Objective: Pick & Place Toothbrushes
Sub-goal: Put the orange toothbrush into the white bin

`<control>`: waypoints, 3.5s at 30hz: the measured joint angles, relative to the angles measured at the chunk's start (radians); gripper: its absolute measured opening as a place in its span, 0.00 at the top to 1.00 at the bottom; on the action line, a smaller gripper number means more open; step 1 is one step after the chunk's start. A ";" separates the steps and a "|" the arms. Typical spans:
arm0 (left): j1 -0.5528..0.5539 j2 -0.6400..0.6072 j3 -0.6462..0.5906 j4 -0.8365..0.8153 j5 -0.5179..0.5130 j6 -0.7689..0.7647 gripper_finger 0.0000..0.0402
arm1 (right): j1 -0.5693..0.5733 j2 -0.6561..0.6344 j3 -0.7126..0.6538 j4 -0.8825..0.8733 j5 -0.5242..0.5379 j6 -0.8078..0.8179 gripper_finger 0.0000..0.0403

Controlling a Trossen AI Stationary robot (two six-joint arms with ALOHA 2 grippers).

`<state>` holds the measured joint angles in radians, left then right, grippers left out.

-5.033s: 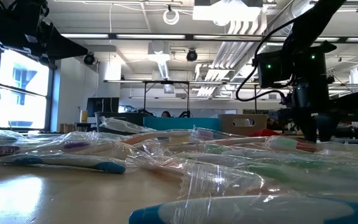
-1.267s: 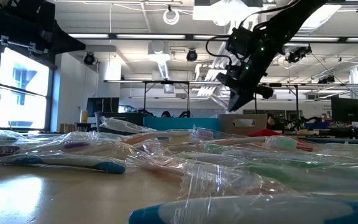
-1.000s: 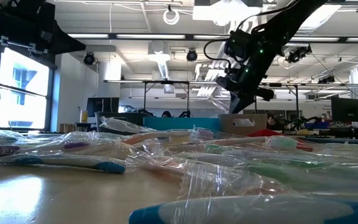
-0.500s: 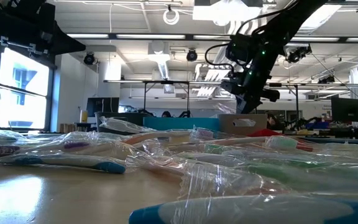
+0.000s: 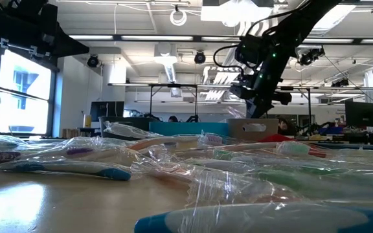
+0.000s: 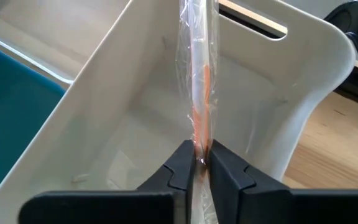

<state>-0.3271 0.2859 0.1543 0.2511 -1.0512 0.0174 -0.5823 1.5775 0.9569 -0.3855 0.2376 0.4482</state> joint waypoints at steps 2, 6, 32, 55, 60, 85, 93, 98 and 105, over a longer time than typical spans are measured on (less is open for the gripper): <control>0.000 0.000 0.000 0.000 0.000 0.000 1.00 | 0.000 0.000 0.000 0.000 -0.001 0.000 0.87; 0.000 0.000 0.000 0.000 0.000 0.000 1.00 | 0.000 0.000 0.000 -0.007 -0.001 -0.020 0.78; 0.000 0.000 0.000 0.000 0.000 0.001 1.00 | 0.000 -0.272 0.000 -0.024 -0.290 -0.095 0.99; 0.000 0.000 0.000 -0.025 0.010 -0.003 1.00 | 0.156 -0.371 0.000 0.030 -0.214 -0.172 0.99; 0.000 0.000 0.000 -0.024 0.023 -0.003 1.00 | 0.186 -0.420 -0.031 0.091 -0.212 -0.216 1.00; 0.000 0.000 0.000 -0.022 0.023 -0.026 1.00 | 0.209 -0.622 -0.451 0.681 -0.315 -0.189 1.00; 0.000 0.000 0.000 -0.022 0.022 -0.025 1.00 | 0.225 -0.622 -0.451 0.682 -0.315 -0.170 1.00; 0.000 0.000 0.000 -0.022 0.022 -0.062 1.00 | 0.247 -0.623 -0.451 0.697 -0.317 -0.232 1.00; 0.000 0.000 0.000 -0.017 0.065 -0.156 1.00 | 0.249 -0.625 -0.451 0.689 -0.345 -0.270 1.00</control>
<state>-0.3275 0.2859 0.1539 0.2339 -0.9857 -0.1382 -0.3336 0.9527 0.5056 0.3037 -0.1076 0.1783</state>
